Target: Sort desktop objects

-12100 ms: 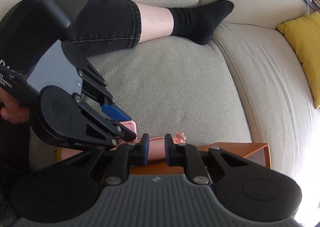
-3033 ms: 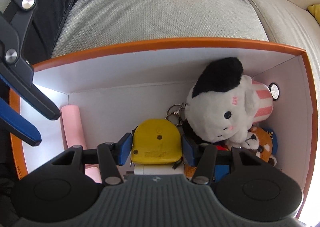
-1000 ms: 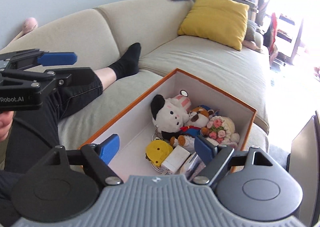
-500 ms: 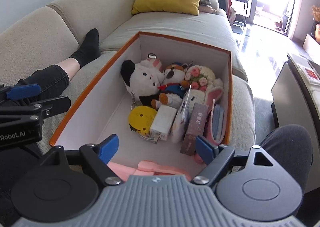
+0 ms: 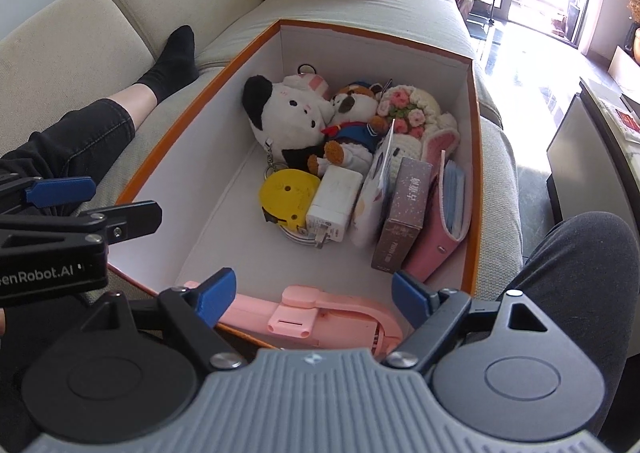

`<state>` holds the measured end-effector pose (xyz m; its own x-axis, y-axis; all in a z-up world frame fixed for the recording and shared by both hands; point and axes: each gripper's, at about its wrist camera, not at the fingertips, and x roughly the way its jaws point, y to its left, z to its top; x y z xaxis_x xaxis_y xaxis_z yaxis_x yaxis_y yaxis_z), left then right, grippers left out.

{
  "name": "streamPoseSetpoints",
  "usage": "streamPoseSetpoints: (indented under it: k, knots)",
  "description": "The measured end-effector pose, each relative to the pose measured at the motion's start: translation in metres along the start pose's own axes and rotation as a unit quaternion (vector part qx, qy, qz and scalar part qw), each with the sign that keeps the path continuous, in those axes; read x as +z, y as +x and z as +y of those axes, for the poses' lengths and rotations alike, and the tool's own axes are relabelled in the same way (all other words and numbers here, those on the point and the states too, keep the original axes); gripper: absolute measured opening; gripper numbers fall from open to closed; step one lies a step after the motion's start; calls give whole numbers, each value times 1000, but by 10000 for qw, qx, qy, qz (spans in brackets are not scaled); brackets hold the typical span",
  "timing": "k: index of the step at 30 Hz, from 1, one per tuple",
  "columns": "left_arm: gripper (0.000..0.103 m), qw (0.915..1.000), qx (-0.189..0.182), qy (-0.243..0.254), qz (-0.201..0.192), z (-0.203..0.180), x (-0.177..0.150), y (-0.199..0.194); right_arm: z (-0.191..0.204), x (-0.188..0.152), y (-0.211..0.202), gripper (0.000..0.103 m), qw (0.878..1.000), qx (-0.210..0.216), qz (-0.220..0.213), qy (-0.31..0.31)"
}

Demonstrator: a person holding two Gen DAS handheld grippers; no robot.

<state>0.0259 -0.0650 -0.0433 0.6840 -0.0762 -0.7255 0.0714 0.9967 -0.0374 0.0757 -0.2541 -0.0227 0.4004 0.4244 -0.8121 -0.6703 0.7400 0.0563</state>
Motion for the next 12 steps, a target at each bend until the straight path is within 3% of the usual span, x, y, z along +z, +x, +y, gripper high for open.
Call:
streamPoseSetpoints:
  k: [12]
  knots:
    - [88, 10000, 7, 44, -33, -3, 0, -2, -1, 0, 1, 86, 10000, 21, 29, 5]
